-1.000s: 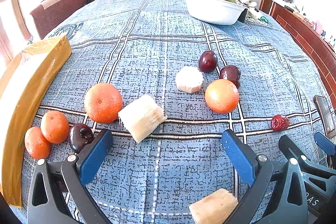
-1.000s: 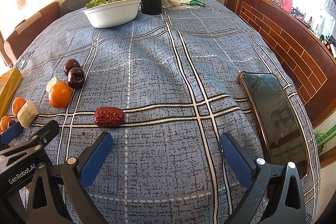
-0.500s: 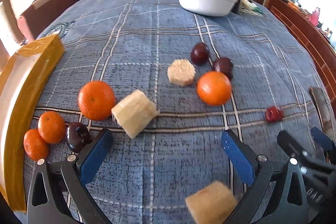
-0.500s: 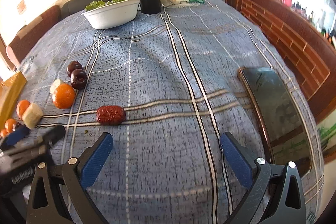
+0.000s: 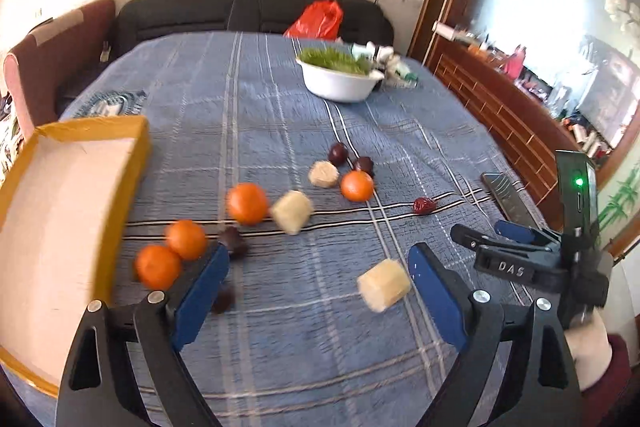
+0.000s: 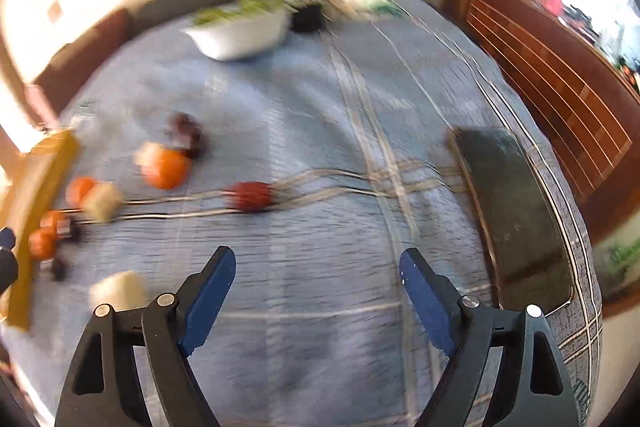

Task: Organize fruits
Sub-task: 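Grasp a pale sugarcane chunk with the right tool while the left tool grasps a dark plum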

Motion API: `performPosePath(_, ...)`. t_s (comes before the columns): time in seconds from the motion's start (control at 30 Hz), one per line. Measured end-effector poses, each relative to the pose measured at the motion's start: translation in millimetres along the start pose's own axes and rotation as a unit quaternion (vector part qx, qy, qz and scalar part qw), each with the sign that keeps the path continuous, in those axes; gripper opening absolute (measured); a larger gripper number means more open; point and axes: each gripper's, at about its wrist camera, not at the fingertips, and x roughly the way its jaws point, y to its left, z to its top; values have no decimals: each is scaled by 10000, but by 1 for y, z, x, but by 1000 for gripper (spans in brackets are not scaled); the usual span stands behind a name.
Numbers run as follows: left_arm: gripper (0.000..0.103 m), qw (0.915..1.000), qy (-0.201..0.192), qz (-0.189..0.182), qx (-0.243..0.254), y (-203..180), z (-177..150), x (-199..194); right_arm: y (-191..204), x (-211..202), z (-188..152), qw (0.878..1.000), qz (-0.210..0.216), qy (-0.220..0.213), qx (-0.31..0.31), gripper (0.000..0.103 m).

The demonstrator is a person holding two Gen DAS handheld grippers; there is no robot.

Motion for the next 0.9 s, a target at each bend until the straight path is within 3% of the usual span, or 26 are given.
performPosePath(0.13, 91, 9991, -17, 116, -401, 54, -16, -26, 42, -13, -8, 9964, 656, -46, -534, 85)
performPosePath(0.2, 91, 9978, 17, 114, -660, 76, -25, -29, 65, -9, -12, 9931, 897, 50, -752, 77)
performPosePath(0.27, 81, 9976, 90, 55, -690, 85, -31, -28, 87, -3, -17, 9904, 973, 125, -979, 72)
performPosePath(0.37, 72, 9986, 288, -3, -452, 81, -38, -20, 103, 4, -23, 9878, 1004, 219, -1169, 69)
performPosePath(0.53, 66, 9985, 539, -114, -20, 58, -37, 5, 116, 8, -30, 9879, 893, 201, -1250, 69)
performPosePath(0.6, 60, 9976, 662, -67, 187, 49, -35, 21, 115, 10, -30, 9881, 908, 248, -1220, 69)
performPosePath(0.67, 47, 9959, 850, 4, 298, 47, -33, 39, 112, 16, -26, 9881, 916, 292, -1198, 69)
performPosePath(0.83, 47, 9949, 846, 373, 405, 46, -25, 49, 112, 16, -30, 9869, 985, 306, -1244, 67)
performPosePath(0.9, 48, 9936, 902, 528, 436, 45, -25, 53, 115, 16, -33, 9862, 986, 300, -1296, 60)
